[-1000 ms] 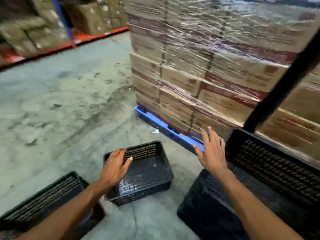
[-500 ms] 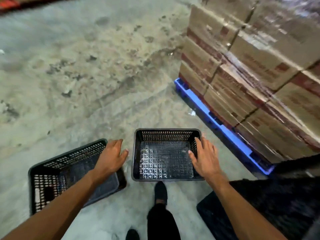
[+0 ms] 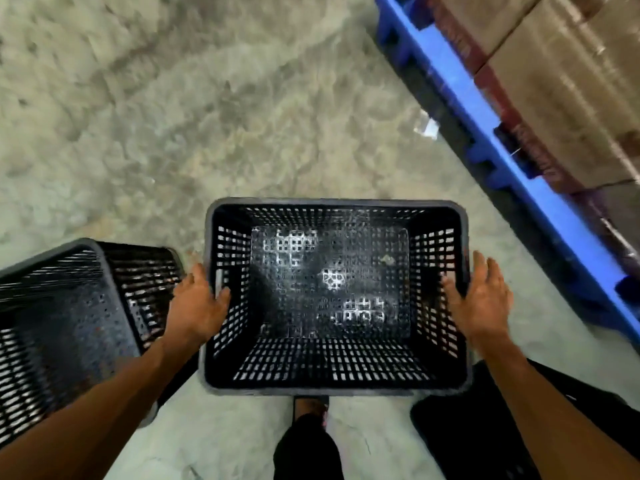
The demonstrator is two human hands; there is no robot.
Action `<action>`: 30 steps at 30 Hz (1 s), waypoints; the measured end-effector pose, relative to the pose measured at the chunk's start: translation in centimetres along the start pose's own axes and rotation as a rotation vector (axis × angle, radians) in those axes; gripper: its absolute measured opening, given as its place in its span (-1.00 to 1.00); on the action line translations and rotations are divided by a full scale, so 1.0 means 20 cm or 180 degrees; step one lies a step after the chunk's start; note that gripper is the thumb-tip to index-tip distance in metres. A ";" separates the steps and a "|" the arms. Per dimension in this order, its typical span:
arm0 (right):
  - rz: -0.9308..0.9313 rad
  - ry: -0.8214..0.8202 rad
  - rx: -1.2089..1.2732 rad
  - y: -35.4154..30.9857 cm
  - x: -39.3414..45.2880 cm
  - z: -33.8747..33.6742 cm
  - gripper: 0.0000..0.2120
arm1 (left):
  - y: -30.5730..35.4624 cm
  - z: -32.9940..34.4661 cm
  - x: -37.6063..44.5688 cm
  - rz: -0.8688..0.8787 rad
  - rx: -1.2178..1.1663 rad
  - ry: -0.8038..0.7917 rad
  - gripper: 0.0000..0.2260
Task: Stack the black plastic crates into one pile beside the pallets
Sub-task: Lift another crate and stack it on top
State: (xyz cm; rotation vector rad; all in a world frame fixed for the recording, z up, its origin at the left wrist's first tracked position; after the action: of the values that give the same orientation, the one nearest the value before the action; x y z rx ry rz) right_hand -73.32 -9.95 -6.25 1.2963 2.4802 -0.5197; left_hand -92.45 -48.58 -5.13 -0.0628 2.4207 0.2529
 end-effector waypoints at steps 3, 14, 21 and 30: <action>0.0426 -0.0159 0.0256 0.19 0.09 0.25 -0.33 | -0.05 0.23 0.15 -0.0356 -0.0473 0.0161 -0.36; 0.0590 0.0281 0.1238 0.11 -0.01 0.08 -0.75 | -0.10 0.02 0.08 0.0034 -0.0929 0.0605 -0.79; 0.0210 0.0617 0.1109 -0.22 -0.35 -0.65 -0.74 | -0.12 -0.67 -0.34 0.0622 -0.1298 0.0846 -0.74; -0.0209 0.1941 0.1397 -0.60 -1.54 -1.77 -0.58 | -0.31 -1.74 -1.34 0.1839 -0.1783 0.1757 -0.71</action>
State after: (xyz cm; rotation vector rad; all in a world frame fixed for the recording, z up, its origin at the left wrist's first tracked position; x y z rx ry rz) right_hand -69.55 -22.85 40.25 1.7539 3.0222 -0.8220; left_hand -93.63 -62.21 37.13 0.3664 2.7720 1.3196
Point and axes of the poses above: each hand's wrist, its own x-axis towards the middle knuckle, its own z-axis out of the palm, y = z × x, the point moved 5 cm from there along x, towards the middle knuckle, and after that the axes turned 1 degree about -z, right-handed, at the moved point
